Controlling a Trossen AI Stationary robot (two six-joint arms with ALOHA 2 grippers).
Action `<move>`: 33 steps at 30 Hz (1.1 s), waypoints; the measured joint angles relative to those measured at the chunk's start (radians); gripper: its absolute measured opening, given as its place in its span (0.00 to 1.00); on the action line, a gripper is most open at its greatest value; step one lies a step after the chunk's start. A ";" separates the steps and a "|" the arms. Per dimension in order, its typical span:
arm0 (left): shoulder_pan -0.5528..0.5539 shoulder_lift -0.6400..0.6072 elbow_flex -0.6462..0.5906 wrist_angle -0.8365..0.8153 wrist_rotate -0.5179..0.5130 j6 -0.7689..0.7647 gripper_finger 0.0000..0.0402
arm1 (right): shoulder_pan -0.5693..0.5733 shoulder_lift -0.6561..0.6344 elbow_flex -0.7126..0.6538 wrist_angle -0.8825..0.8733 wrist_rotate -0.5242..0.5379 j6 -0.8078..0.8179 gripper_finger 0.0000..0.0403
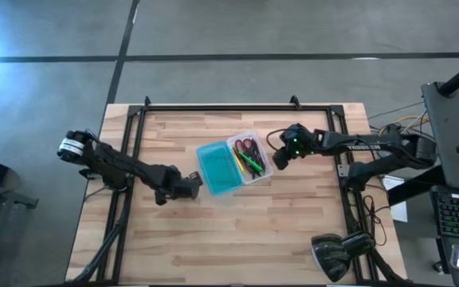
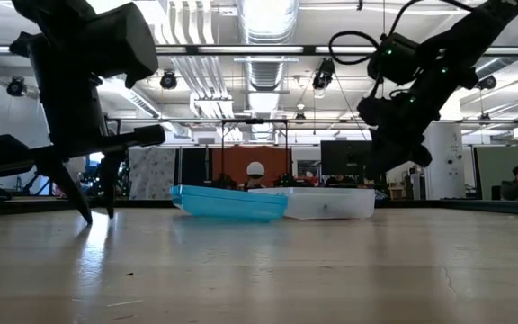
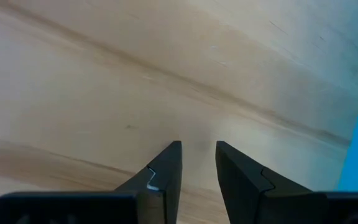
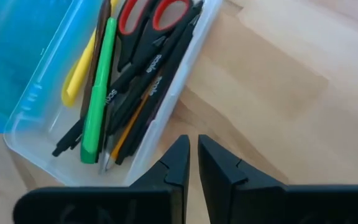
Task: Pick & place school supplies into a supply box
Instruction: Close the blue supply box
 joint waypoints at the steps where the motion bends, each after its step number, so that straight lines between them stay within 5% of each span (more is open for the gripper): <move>1: 0.011 0.002 -0.006 0.014 0.002 0.014 0.21 | -0.004 0.014 0.006 0.000 -0.014 -0.004 0.06; 17: 0.131 0.041 -0.006 0.147 -0.103 0.191 0.20 | -0.004 0.081 0.036 0.008 -0.032 -0.025 0.07; 26: 0.155 0.046 -0.006 0.147 -0.105 0.233 0.02 | -0.004 0.085 0.035 0.005 -0.032 -0.013 0.07; 33: 0.192 0.046 -0.007 0.184 -0.117 0.271 0.00 | -0.005 0.085 0.034 0.013 -0.084 -0.011 0.07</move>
